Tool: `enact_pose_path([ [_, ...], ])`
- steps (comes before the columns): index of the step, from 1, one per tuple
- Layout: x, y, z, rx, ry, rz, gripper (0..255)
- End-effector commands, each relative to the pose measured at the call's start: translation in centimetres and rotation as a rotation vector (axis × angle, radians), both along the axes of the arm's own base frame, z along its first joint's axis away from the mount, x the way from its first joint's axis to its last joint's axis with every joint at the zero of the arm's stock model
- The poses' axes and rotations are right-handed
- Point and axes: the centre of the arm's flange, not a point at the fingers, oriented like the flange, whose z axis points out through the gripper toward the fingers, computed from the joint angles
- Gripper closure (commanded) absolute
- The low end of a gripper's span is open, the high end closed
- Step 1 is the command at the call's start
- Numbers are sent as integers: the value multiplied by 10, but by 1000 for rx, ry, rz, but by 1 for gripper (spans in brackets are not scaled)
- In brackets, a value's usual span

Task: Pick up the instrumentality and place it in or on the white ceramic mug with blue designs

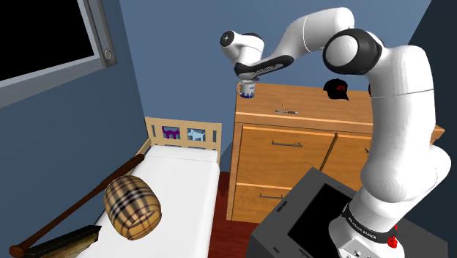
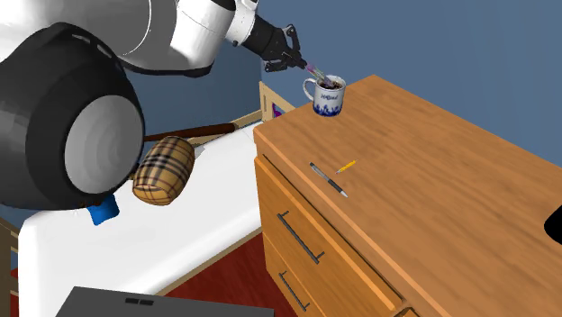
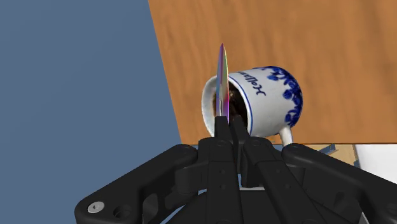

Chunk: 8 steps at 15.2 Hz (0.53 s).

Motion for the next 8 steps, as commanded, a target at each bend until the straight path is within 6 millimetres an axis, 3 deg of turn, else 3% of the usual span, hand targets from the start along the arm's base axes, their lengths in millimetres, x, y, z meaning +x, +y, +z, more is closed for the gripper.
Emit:
enact_pose_path([
  [1, 24, -10, -1, 0, 1, 0, 255],
  [3, 50, -22, 0, 0, 1, 0, 255],
  [8, 50, -22, -26, 0, 1, 0, 255],
])
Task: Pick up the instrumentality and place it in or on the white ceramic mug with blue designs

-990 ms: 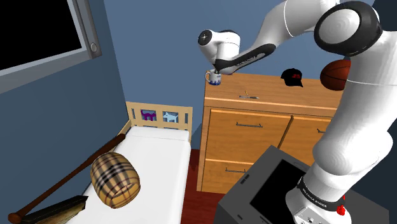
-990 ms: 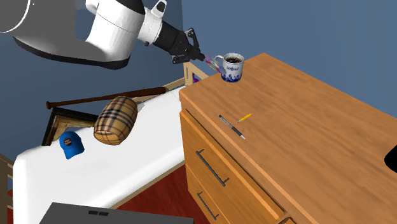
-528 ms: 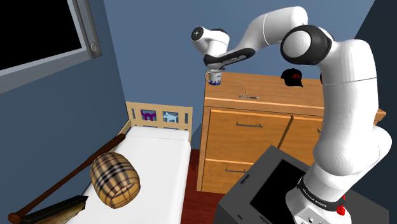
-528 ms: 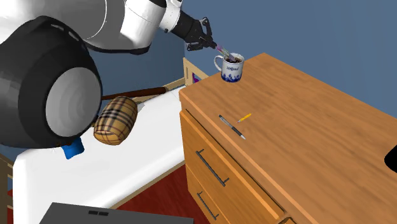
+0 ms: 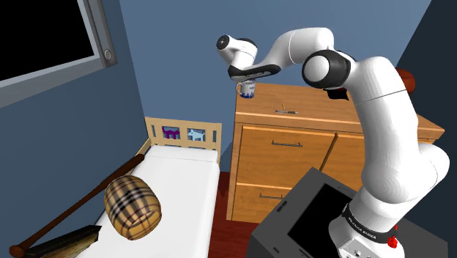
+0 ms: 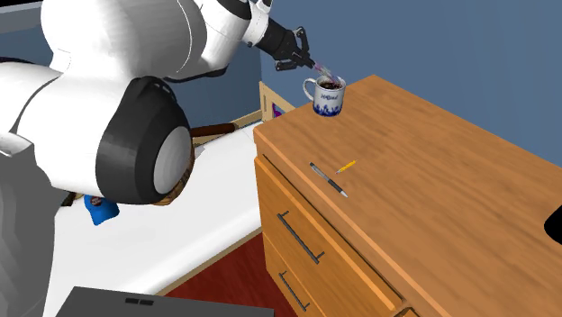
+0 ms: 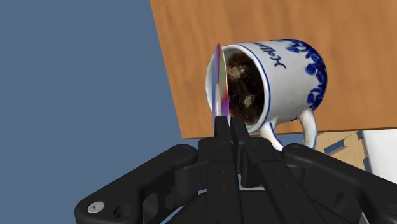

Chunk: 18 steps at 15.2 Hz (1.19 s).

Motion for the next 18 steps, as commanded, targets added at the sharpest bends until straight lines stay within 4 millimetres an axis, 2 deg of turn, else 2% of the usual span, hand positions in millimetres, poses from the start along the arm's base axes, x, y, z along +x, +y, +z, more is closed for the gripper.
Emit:
enact_pose_path([
  [1, 1, 1, -11, 0, 0, 0, 255],
  [10, 1, 1, -59, 0, 0, 0, 255],
  [18, 1, 1, -59, 0, 0, 0, 255],
])
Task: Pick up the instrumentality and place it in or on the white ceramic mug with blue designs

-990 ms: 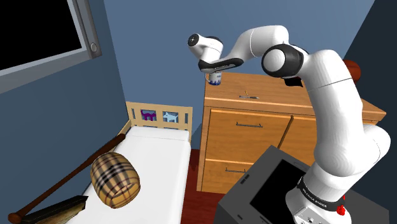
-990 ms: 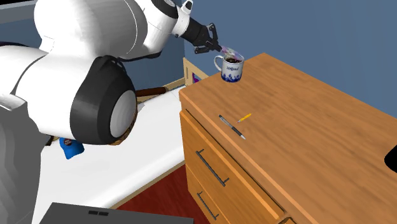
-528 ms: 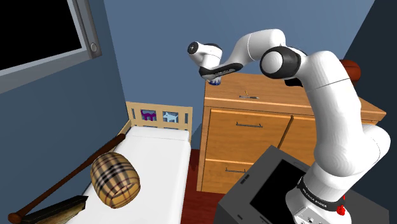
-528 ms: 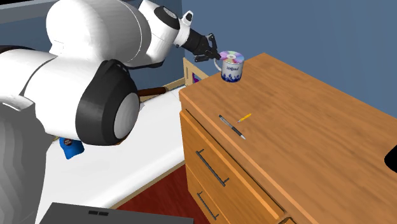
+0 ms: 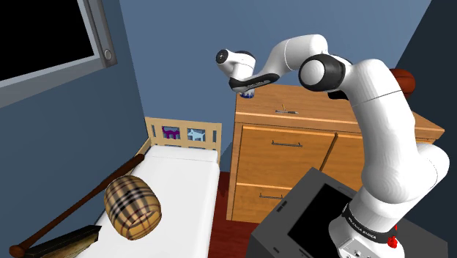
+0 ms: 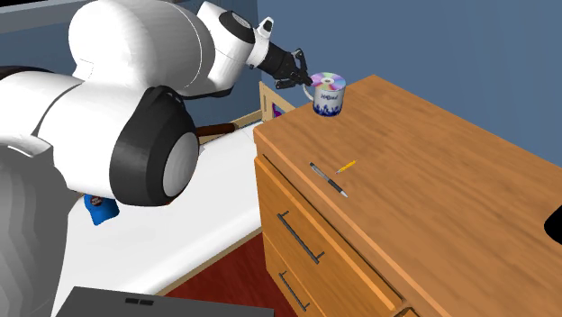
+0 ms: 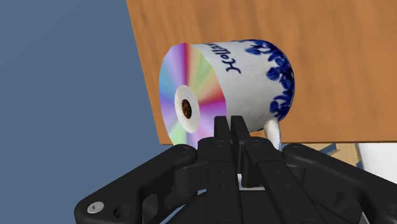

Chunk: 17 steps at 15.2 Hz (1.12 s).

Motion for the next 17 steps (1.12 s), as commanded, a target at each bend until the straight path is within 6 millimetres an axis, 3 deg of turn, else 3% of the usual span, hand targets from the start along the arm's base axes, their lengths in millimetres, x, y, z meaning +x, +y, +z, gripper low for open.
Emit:
enact_pose_path([
  [1, 0, 0, -1, 0, 1, 0, 0],
  [6, 0, 0, -1, 0, 1, 0, 0],
  [10, -12, 39, 28, 0, 1, 0, 0],
  [17, -12, 39, 28, 0, 1, 0, 0],
])
